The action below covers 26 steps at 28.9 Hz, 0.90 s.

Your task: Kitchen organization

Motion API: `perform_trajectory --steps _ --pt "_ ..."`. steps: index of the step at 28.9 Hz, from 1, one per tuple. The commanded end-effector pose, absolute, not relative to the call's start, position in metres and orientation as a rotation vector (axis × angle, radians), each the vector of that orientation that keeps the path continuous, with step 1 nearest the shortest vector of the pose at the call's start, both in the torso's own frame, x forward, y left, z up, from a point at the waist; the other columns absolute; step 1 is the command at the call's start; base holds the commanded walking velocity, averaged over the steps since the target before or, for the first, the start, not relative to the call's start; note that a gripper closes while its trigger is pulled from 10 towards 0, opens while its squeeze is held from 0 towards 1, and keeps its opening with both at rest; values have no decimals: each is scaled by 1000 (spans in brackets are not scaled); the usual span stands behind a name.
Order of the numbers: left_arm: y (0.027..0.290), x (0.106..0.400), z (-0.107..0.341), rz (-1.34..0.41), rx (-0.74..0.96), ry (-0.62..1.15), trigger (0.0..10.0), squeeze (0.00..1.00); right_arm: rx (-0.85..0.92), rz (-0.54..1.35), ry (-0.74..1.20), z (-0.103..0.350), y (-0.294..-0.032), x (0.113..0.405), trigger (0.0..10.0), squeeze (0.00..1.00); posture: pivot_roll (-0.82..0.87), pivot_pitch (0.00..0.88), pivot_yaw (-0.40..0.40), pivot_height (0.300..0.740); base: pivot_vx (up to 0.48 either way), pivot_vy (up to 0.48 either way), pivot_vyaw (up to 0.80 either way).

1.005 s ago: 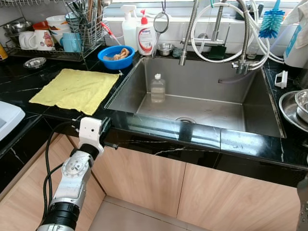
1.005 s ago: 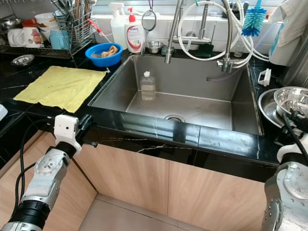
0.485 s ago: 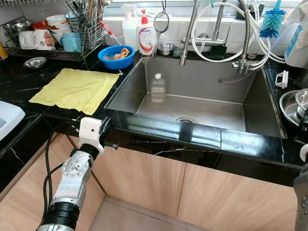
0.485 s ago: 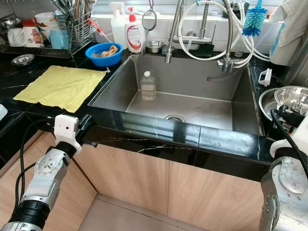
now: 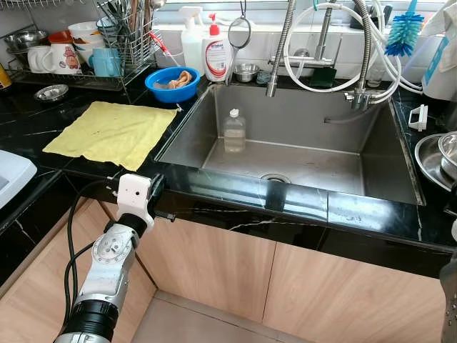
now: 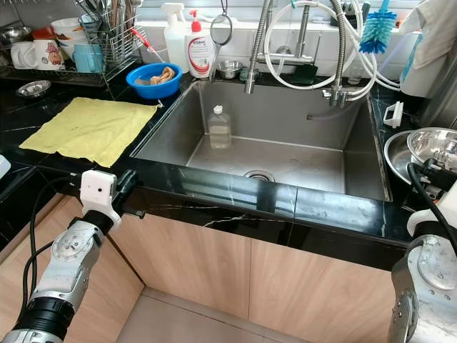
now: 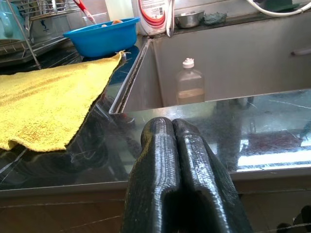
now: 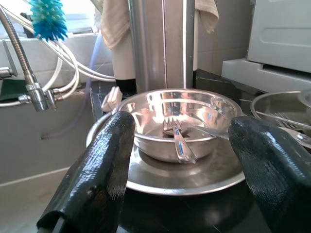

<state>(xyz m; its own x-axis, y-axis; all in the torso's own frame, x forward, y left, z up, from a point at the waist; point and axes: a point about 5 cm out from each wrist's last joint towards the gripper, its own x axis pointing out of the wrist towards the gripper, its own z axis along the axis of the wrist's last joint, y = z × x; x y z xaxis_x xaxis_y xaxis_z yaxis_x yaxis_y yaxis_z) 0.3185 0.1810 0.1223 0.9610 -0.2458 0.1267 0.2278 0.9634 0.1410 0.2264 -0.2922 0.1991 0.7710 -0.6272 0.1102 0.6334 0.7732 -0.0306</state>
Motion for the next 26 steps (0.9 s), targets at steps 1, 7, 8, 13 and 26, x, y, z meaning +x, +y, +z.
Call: perform_trajectory --steps 1,7,8,13,26 --pt "182 319 124 -233 139 -146 10000 0 -81 -708 -88 201 -296 223 10000 0 -34 0 54 740 0 0 0" --pt "182 319 124 -231 137 -144 10000 0 -86 -673 -67 200 -296 229 10000 0 -35 0 54 740 0 0 0" --pt "182 319 123 -232 136 -144 10000 0 -93 -653 -51 198 -297 233 10000 0 -35 0 54 740 0 0 0" --pt "182 319 124 -232 136 -145 10000 0 -107 -628 -35 199 -299 240 10000 0 -33 0 53 740 0 0 0" --pt "183 318 123 -228 138 -144 10000 0 -119 -588 -30 200 -297 247 0 0 -29 0 52 740 0 0 0"
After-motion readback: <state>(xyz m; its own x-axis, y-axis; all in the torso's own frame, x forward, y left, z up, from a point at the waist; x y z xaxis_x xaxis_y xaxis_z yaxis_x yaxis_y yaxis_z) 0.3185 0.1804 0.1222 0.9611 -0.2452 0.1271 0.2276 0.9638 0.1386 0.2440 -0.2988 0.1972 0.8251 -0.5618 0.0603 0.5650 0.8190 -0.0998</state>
